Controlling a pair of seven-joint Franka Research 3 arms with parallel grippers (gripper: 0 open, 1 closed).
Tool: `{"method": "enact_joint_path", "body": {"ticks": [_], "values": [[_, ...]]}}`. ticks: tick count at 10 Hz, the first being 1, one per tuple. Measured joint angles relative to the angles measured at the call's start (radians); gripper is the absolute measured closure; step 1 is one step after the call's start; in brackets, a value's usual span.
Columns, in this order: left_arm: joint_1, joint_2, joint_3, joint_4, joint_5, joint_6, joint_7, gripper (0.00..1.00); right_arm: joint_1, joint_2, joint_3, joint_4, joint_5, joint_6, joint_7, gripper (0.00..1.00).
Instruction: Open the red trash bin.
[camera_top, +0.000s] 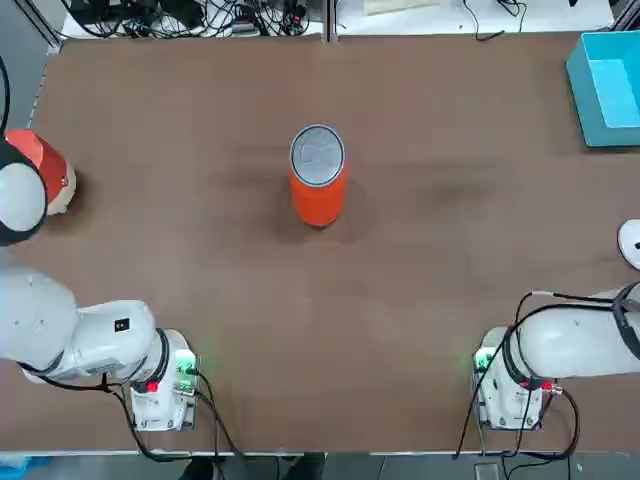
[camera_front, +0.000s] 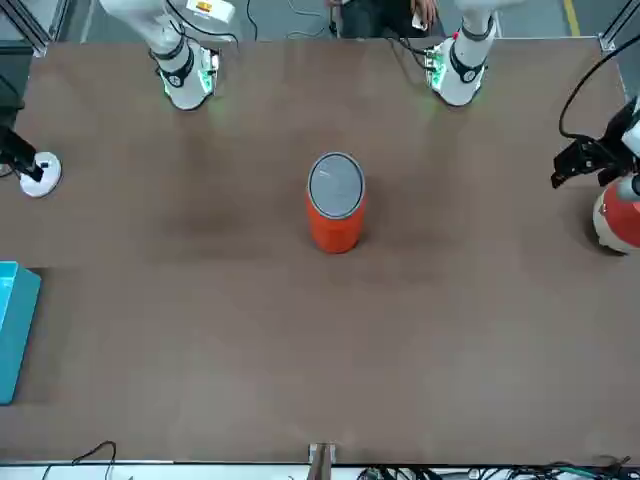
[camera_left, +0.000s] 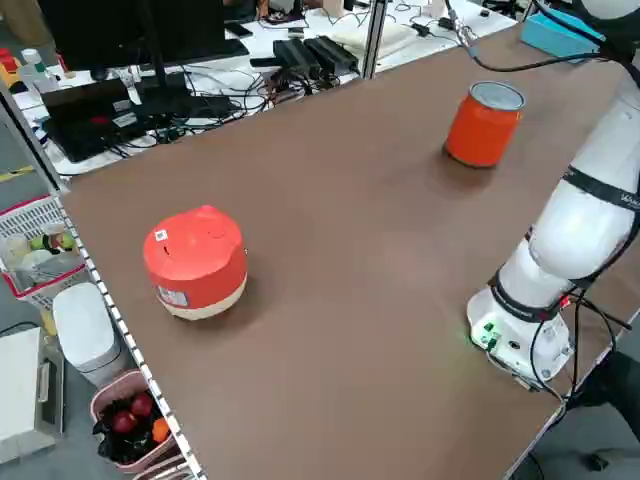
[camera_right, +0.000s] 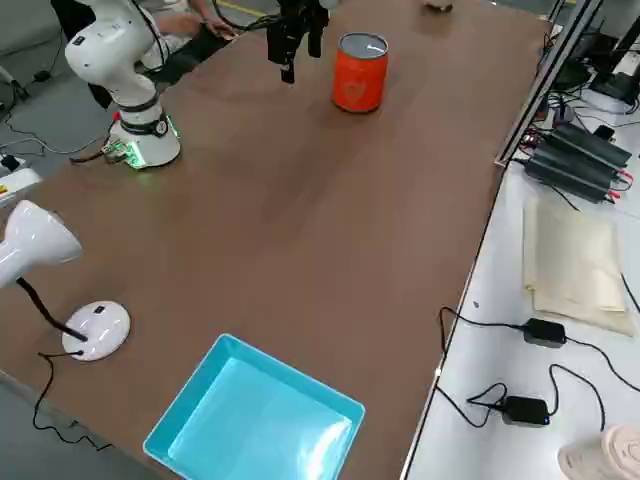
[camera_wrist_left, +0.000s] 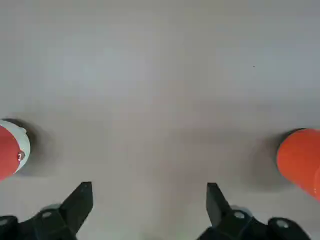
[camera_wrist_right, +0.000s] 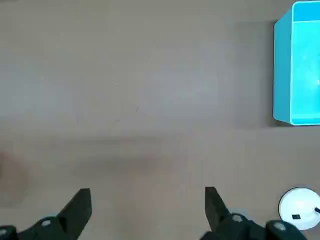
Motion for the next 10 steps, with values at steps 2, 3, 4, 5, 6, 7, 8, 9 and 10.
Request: {"method": "enact_joint_path", "body": {"ticks": [2, 3, 4, 5, 6, 7, 8, 9, 10], "values": [[-0.004, 0.0, -0.002, 0.001, 0.0, 0.001, -0.005, 0.0, 0.0, 0.0, 0.0, 0.0, 0.0, 0.0, 0.0, 0.0], [-0.011, 0.0, -0.005, 0.001, -0.004, 0.001, -0.034, 0.0, 0.0, 0.0, 0.0, 0.0, 0.0, 0.0, 0.0, 0.0], [-0.026, 0.0, -0.017, 0.001, -0.005, 0.001, -0.119, 0.0, 0.0, 0.0, 0.0, 0.0, 0.0, 0.0, 0.0, 0.0], [-0.042, 0.0, -0.043, 0.001, -0.006, 0.001, -0.263, 0.0, 0.003, 0.0, 0.001, 0.0, 0.0, 0.0, 0.0, 0.0], [-0.054, 0.003, -0.086, 0.0, -0.006, 0.001, -0.433, 0.0, 0.009, 0.0, 0.001, 0.0, 0.0, 0.0, 0.012, 0.01], [-0.064, 0.011, -0.134, -0.003, -0.006, 0.001, -0.593, 0.0, 0.02, 0.0, 0.002, -0.001, 0.0, 0.0, 0.039, 0.02], [-0.076, 0.021, -0.178, -0.007, -0.006, 0.003, -0.747, 0.0, 0.043, 0.001, 0.003, -0.001, 0.0, 0.0, 0.09, 0.06], [-0.097, 0.033, -0.205, -0.014, -0.006, 0.017, -0.902, 0.01, 0.076, 0.001, 0.004, -0.002, 0.001, 0.0, 0.154, 0.11], [-0.125, 0.046, -0.218, -0.023, -0.006, 0.049, -1.052, 0.04, 0.114, 0.001, 0.007, -0.003, 0.002, -0.002, 0.228, 0.28]]}}
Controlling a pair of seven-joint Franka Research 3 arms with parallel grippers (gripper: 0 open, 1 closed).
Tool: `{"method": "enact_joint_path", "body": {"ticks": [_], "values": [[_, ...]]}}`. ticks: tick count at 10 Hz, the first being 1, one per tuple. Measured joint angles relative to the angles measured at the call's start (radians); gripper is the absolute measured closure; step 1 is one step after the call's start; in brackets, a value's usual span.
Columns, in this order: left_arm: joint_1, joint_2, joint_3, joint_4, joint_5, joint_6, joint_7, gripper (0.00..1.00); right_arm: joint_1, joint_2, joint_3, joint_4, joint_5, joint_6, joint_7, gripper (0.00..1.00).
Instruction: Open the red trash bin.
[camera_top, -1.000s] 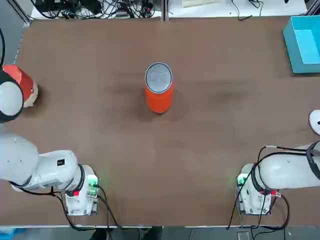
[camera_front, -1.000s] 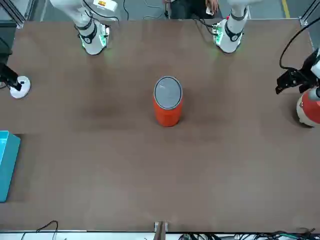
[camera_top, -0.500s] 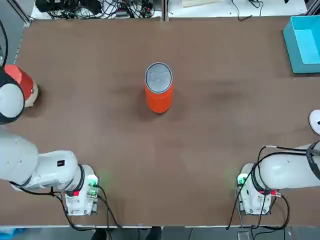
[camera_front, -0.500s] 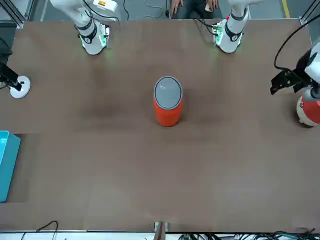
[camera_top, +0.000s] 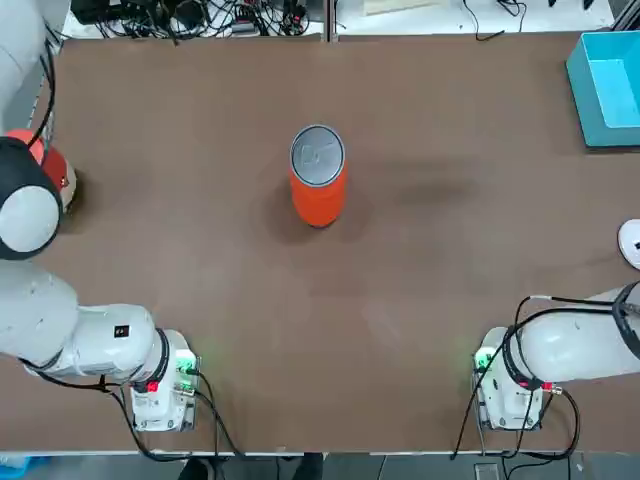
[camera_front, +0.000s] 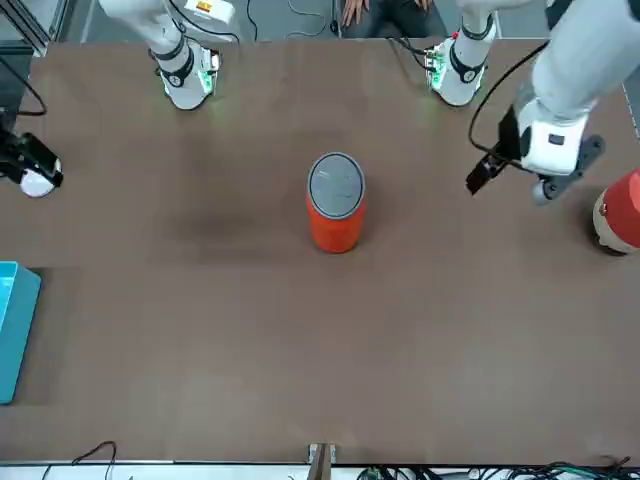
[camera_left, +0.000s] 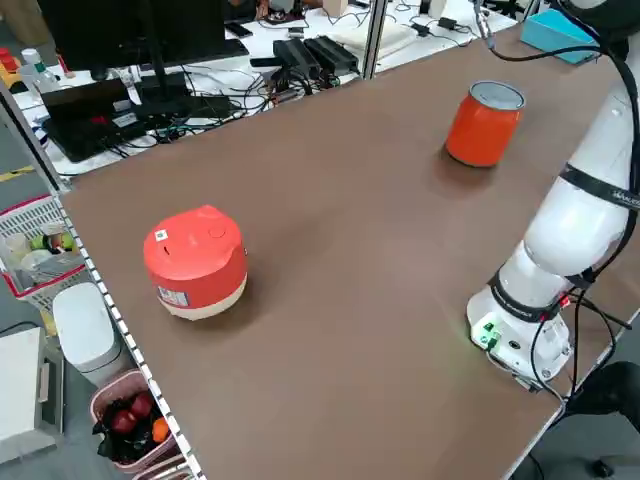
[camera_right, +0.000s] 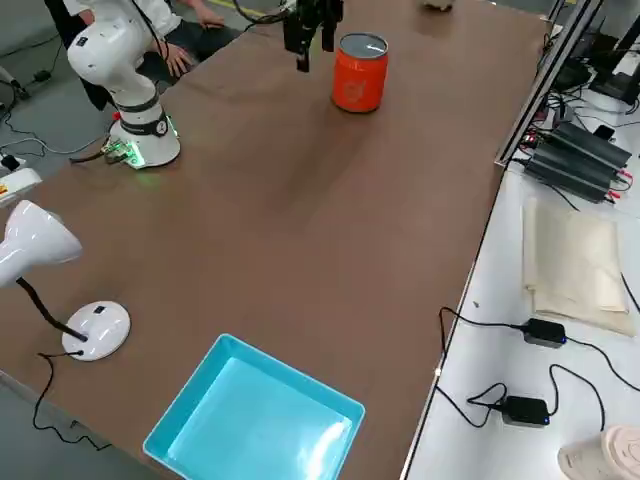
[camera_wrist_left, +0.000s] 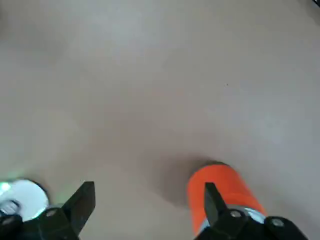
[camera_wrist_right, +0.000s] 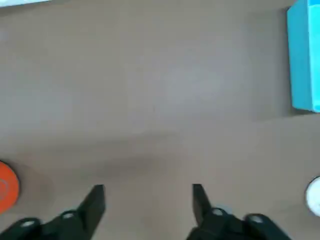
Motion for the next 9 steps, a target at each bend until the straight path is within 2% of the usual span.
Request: {"method": "enact_joint_path", "body": {"ticks": [2, 4, 6, 8, 9], "values": [[-0.077, 0.013, -0.008, -0.047, 0.0, 0.098, -0.265, 0.11, 0.089, 0.001, 0.005, -0.004, 0.006, -0.002, 0.152, 0.61], [-0.154, 0.028, -0.011, -0.106, 0.0, 0.172, -0.489, 0.43, 0.22, 0.003, 0.008, -0.017, 0.017, -0.001, 0.328, 0.86], [-0.199, 0.046, -0.012, -0.154, -0.016, 0.228, -0.679, 0.74, 0.359, 0.01, 0.01, -0.042, 0.053, 0.019, 0.479, 0.96], [-0.239, 0.061, -0.019, -0.212, -0.03, 0.289, -0.801, 0.99, 0.489, 0.022, 0.012, -0.098, 0.073, 0.114, 0.642, 0.99], [-0.253, 0.063, -0.021, -0.244, -0.03, 0.331, -0.858, 0.99, 0.555, 0.035, 0.012, -0.139, 0.074, 0.186, 0.729, 0.99]]}}
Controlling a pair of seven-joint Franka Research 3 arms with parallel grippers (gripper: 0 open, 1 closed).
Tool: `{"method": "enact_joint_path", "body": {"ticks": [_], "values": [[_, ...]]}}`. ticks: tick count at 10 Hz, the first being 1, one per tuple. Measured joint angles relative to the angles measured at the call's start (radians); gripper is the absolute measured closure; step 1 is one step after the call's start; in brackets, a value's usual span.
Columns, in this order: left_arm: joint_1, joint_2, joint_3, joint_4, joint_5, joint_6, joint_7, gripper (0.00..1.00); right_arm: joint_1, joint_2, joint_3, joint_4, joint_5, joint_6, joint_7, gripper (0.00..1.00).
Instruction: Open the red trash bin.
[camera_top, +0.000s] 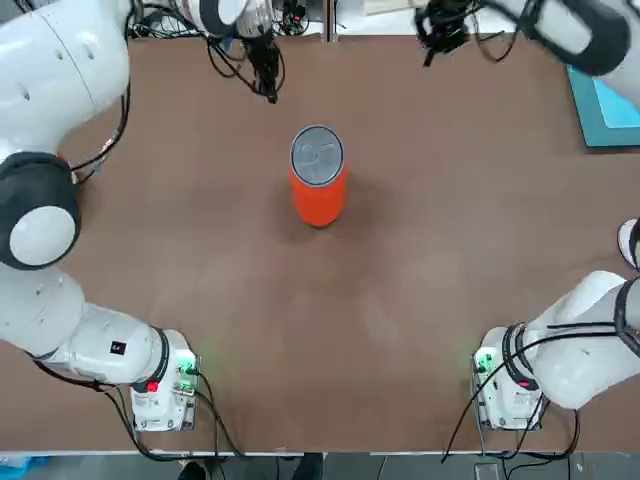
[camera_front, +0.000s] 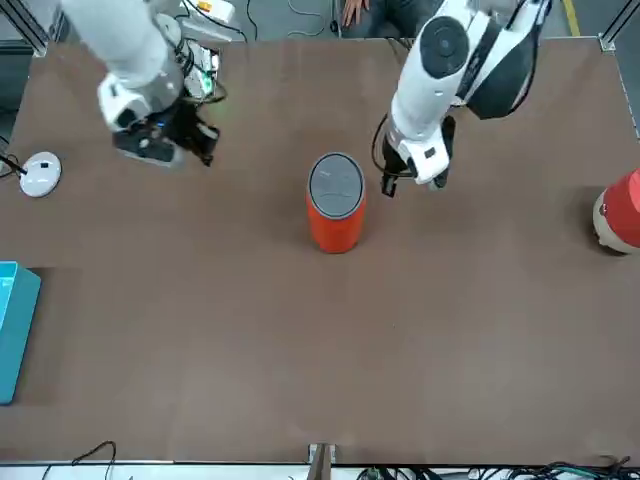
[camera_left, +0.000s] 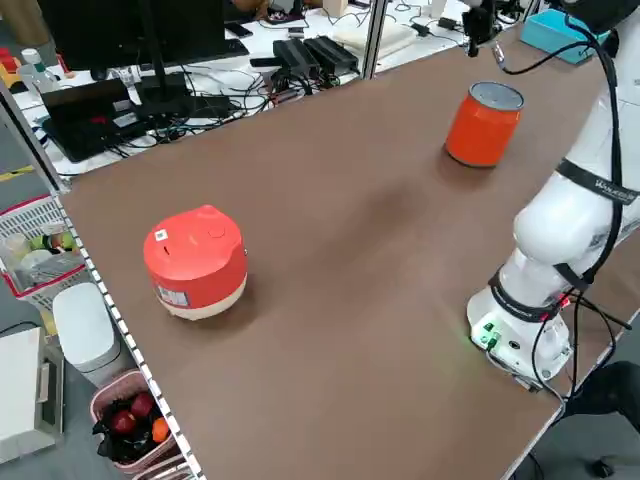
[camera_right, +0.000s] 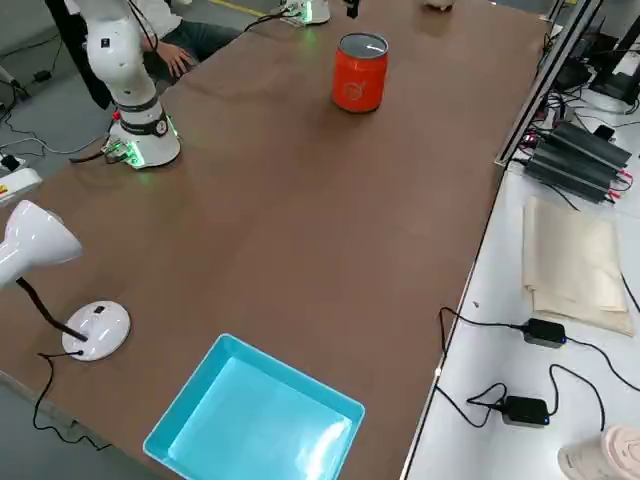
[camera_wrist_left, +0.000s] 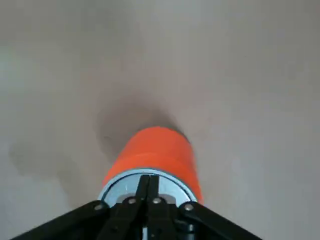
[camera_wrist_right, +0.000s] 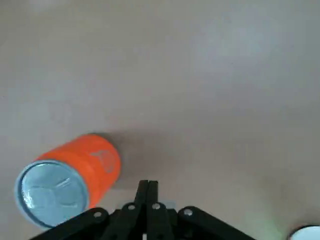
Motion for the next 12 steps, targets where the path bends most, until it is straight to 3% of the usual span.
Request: {"method": "enact_joint_path", "body": {"ticks": [2, 5, 12], "values": [[-0.024, 0.009, -0.003, -0.082, 0.0, 0.107, -0.067, 0.99, 0.11, 0.054, 0.0, -0.051, 0.0, 0.096, 0.12, 0.99], [-0.052, 0.036, -0.004, -0.196, -0.001, 0.263, -0.102, 0.99, 0.205, 0.157, 0.0, -0.059, 0.001, 0.21, 0.232, 0.99], [-0.063, 0.027, -0.003, -0.257, -0.001, 0.353, -0.117, 0.99, 0.26, 0.263, 0.0, -0.059, 0.008, 0.342, 0.312, 0.99]]}}
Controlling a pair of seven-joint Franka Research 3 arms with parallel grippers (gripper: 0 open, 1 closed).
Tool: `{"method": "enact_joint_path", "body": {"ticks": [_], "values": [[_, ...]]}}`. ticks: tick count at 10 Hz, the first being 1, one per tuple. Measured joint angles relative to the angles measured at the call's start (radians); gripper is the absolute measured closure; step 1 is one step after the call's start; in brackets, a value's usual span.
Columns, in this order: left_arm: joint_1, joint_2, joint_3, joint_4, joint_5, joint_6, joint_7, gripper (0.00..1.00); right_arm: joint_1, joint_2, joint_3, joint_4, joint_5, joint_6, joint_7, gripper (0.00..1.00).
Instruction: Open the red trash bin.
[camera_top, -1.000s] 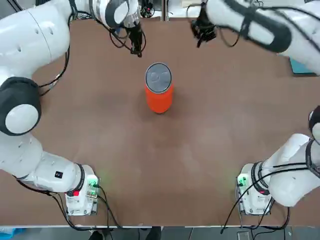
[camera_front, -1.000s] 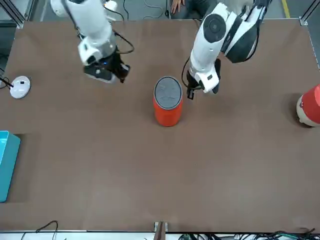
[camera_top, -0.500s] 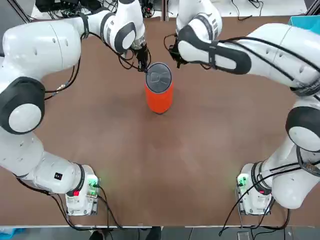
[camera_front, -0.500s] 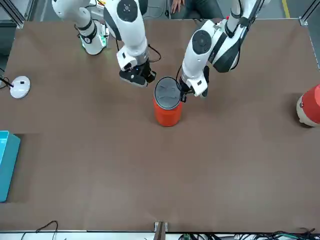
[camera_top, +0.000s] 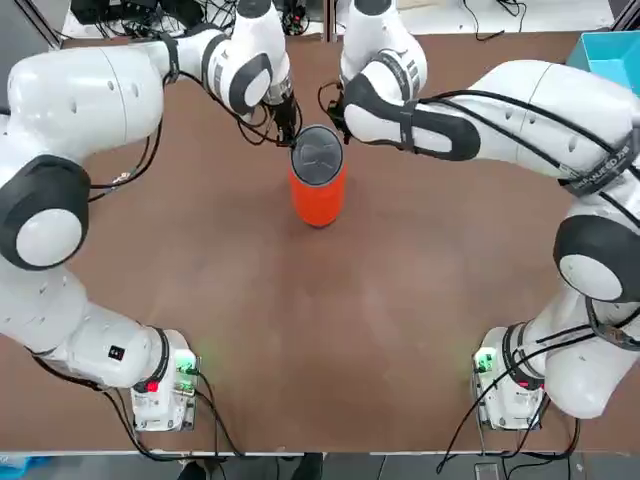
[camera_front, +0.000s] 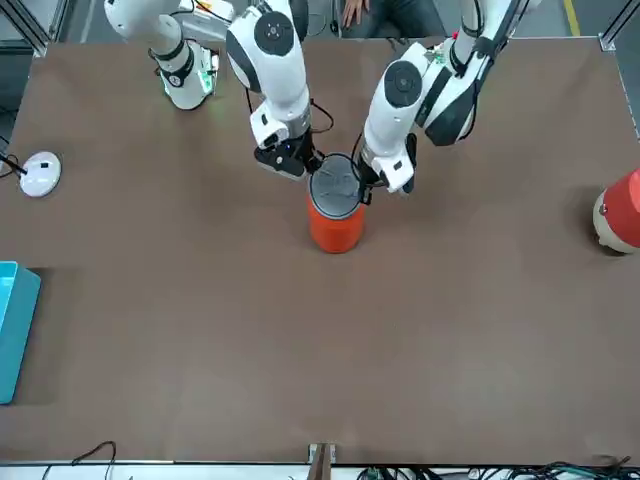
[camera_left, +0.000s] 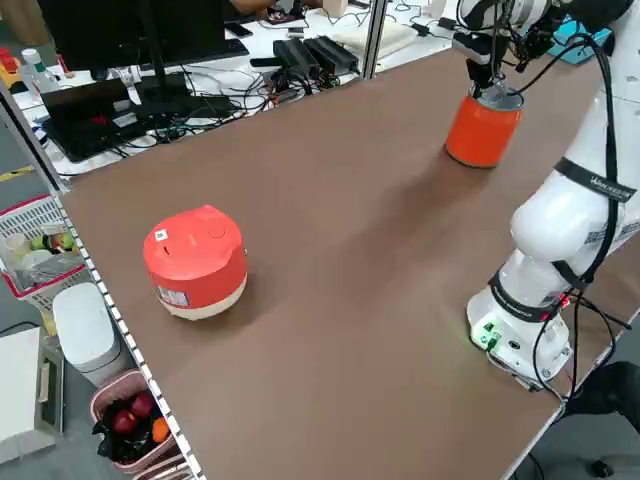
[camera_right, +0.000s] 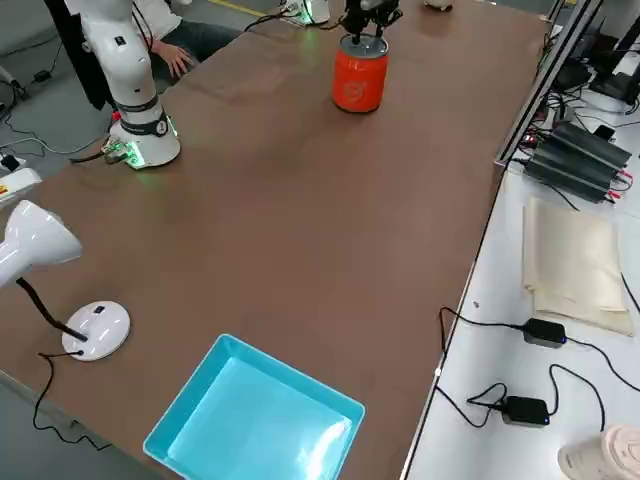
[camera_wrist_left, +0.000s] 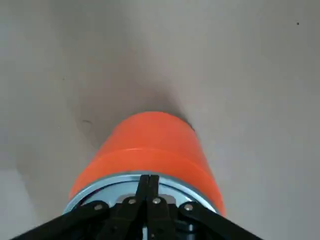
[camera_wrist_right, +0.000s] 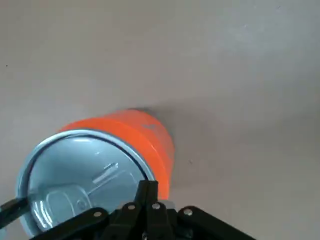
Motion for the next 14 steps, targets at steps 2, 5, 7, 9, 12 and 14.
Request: {"method": "enact_joint_path", "body": {"ticks": [2, 5, 7, 9, 12, 14], "values": [[0.0, -0.005, 0.0, -0.008, 0.0, 0.009, -0.002, 0.99, 0.005, 0.028, 0.0, 0.0, 0.023, 0.03, 0.003, 0.99], [0.0, -0.006, 0.0, -0.008, 0.0, 0.01, -0.016, 0.99, 0.006, 0.054, 0.0, 0.0, 0.049, 0.063, 0.006, 0.99], [0.0, -0.006, 0.0, -0.009, 0.0, 0.011, -0.016, 0.99, 0.011, 0.072, 0.0, 0.0, 0.052, 0.078, 0.006, 0.99], [0.0, -0.006, 0.0, -0.009, 0.0, 0.011, -0.017, 0.99, 0.016, 0.079, -0.003, 0.0, 0.052, 0.087, 0.006, 0.99], [0.0, -0.006, 0.0, -0.009, 0.0, 0.012, -0.022, 0.99, 0.016, 0.081, -0.004, 0.001, 0.052, 0.086, 0.014, 0.99], [0.0, -0.006, 0.0, -0.009, 0.0, 0.013, -0.031, 0.99, 0.017, 0.081, -0.007, 0.021, 0.053, 0.057, 0.019, 0.99]]}}
